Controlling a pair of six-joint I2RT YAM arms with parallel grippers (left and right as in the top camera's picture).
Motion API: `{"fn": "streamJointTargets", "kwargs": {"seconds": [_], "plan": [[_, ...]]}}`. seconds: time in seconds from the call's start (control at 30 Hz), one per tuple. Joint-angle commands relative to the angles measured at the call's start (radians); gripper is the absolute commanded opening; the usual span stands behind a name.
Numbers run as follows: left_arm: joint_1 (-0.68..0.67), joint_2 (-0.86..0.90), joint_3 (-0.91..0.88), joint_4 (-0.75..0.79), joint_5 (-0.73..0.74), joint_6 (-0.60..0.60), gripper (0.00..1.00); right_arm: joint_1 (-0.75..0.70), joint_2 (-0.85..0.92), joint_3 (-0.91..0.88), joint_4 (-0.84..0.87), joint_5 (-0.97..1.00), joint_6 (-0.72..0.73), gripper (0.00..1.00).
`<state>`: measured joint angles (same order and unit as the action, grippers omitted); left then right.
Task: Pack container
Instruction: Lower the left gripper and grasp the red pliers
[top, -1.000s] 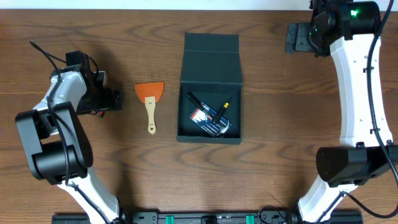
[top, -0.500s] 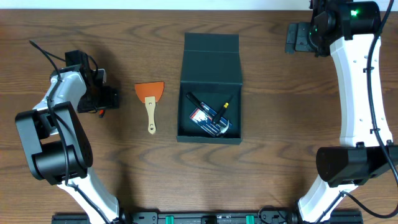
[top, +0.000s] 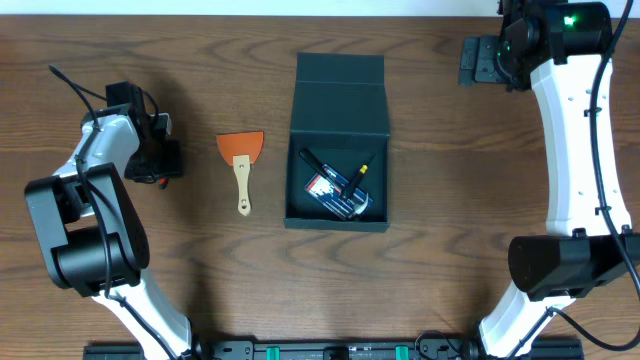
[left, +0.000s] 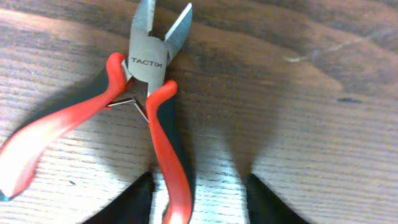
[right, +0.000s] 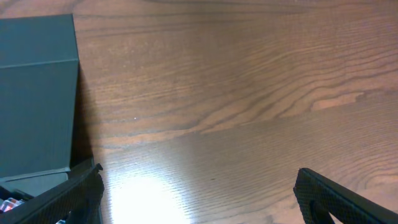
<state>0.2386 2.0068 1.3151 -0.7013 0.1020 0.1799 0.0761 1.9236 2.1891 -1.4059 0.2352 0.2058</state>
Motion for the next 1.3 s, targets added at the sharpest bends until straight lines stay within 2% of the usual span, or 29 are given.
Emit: {"fn": "streamJointTargets", "kwargs": {"seconds": [0.0,0.5,0.83,0.93,1.27], "plan": [[0.003,0.016,-0.004,-0.008,-0.021,-0.001,0.37,-0.003,-0.006,0.014,-0.001,0.000,0.018,0.99],[0.003,0.015,-0.003,-0.018,-0.069,-0.013,0.33,-0.003,-0.006,0.014,-0.001,0.000,0.018,0.99],[0.002,0.000,0.013,-0.016,-0.069,-0.020,0.18,-0.003,-0.006,0.014,-0.001,0.000,0.018,0.99],[0.002,0.000,0.013,-0.018,-0.069,-0.021,0.09,-0.003,-0.006,0.014,-0.001,0.000,0.018,0.99],[0.002,-0.045,0.030,-0.003,-0.069,-0.039,0.06,-0.003,-0.006,0.014,-0.001,0.000,0.018,0.99]]}}
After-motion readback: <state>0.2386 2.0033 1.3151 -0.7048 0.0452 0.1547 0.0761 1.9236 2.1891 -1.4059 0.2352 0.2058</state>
